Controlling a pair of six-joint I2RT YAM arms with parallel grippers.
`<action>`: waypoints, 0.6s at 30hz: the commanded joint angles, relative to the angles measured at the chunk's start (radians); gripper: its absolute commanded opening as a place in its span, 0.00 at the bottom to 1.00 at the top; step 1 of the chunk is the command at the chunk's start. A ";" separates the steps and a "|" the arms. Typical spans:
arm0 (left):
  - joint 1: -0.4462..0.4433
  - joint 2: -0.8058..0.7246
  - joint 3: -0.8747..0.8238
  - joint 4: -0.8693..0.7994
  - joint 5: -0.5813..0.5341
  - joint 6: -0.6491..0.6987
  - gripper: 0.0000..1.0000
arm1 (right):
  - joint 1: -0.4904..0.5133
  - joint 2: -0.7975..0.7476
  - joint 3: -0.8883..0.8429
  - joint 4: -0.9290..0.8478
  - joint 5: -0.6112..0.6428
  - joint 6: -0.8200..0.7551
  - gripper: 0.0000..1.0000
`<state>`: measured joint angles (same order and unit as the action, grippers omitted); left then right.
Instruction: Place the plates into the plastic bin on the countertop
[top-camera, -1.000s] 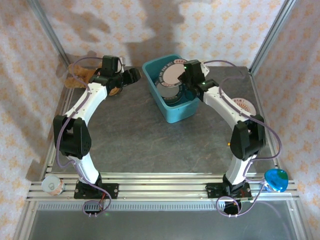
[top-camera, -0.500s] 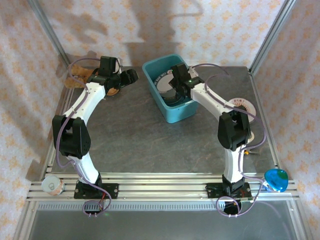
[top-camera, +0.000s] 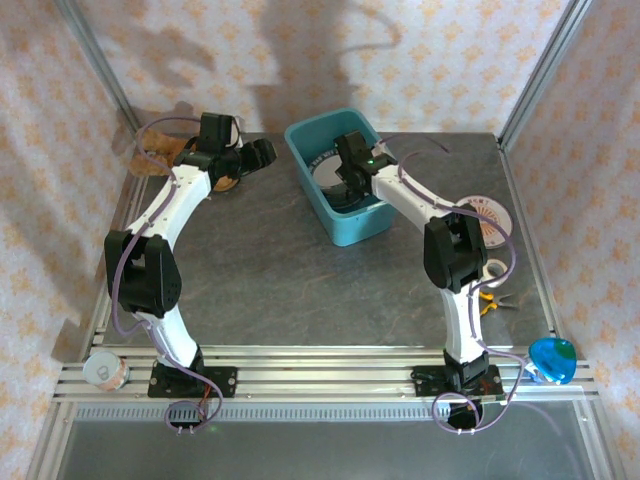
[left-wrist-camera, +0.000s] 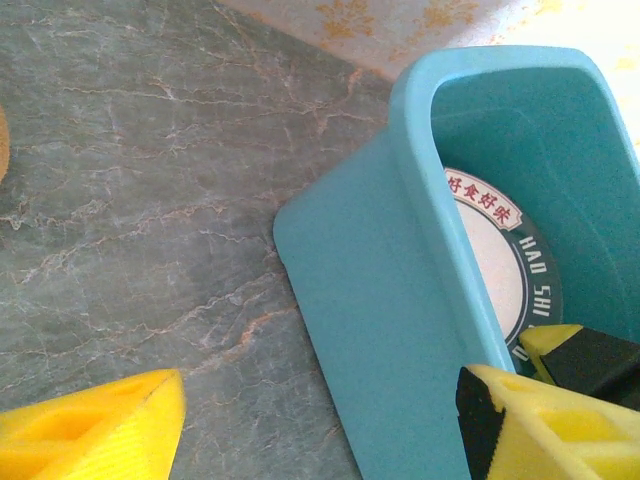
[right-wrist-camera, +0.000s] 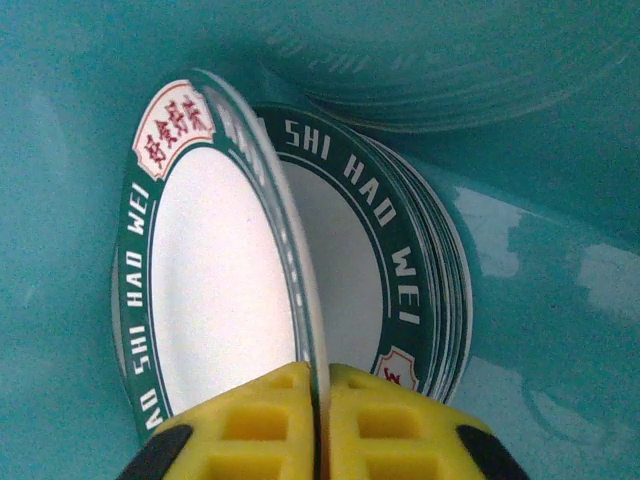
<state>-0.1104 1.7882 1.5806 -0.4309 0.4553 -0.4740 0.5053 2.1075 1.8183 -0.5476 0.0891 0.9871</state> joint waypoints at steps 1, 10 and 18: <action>0.005 -0.042 -0.017 0.007 -0.027 -0.012 0.73 | 0.013 0.028 0.025 -0.062 -0.001 0.032 0.15; 0.005 -0.047 -0.048 0.036 -0.023 -0.024 0.73 | 0.012 0.043 0.032 -0.106 -0.030 0.067 0.32; 0.005 -0.047 -0.073 0.067 -0.003 -0.035 0.73 | 0.012 0.012 0.078 -0.130 -0.002 -0.005 0.60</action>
<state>-0.1104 1.7809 1.5215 -0.4057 0.4534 -0.4999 0.5110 2.1414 1.8652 -0.6403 0.0460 1.0218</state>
